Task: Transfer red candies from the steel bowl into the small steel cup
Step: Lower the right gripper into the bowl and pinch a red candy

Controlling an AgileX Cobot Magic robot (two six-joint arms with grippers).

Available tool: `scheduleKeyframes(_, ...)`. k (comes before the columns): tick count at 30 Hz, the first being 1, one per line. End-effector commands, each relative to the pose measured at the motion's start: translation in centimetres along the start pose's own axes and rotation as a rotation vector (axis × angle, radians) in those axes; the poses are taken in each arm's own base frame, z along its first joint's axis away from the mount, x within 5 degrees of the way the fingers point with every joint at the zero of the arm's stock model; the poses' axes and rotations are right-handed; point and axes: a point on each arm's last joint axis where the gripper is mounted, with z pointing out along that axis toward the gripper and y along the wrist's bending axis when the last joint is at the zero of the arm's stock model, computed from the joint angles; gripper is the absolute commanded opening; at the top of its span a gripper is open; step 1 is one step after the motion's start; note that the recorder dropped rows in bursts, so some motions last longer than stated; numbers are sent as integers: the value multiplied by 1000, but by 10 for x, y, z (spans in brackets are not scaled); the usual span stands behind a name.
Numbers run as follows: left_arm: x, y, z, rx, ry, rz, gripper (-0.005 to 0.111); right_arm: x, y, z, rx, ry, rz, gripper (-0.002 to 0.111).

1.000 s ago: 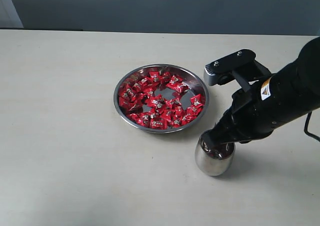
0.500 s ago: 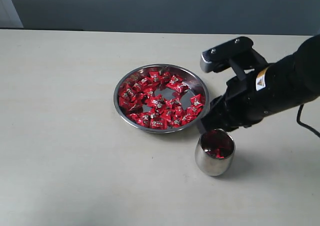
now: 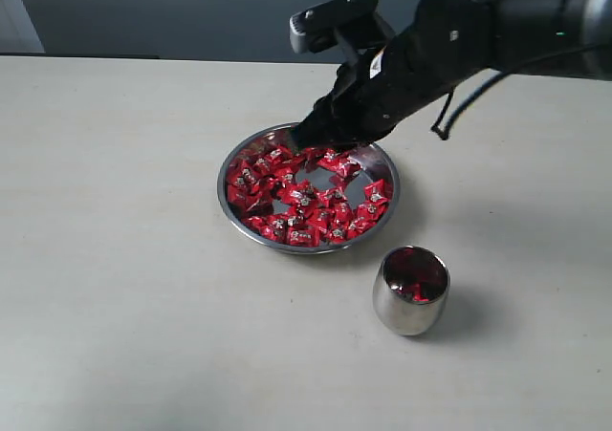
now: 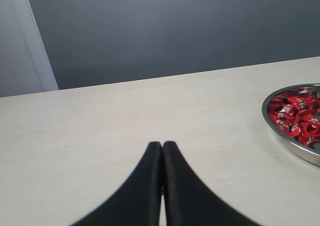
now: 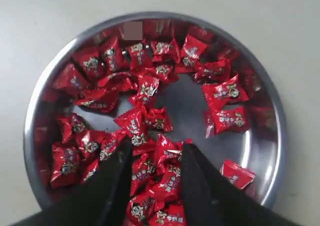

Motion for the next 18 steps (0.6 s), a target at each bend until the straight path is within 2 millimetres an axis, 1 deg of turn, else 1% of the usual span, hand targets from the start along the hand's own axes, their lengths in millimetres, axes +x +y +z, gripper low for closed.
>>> scheduleKeyframes(1,0,-1,0,8,-9,-7,0,-4,-1,38,-27,129,-53,44)
scheduleKeyframes(2,0,-1,0,8,-9,-7,0,-4,-1,46,-30,151,-54,46)
scheduleKeyframes(3,0,-1,0,8,-9,-7,0,-5,-2,61,-36,179,-51,48)
scheduleKeyframes(4,0,-1,0,8,-9,-7,0,-5,-2,71,-43,194,-44,48)
scheduleKeyframes(6,0,-1,0,8,-9,-7,0,-6,-2,87,-56,217,-28,48)
scheduleKeyframes(8,0,-1,0,8,-9,-7,0,-4,-1,96,-65,238,-22,48)
scheduleKeyframes(10,0,-1,0,8,-9,-7,0,-2,0,103,-76,246,-19,48)
scheduleKeyframes(12,0,-1,0,8,-9,-7,0,-1,-1,106,-75,245,-20,48)
scheduleKeyframes(18,0,-1,0,8,-9,-7,0,-2,-1,106,-72,231,-20,48)
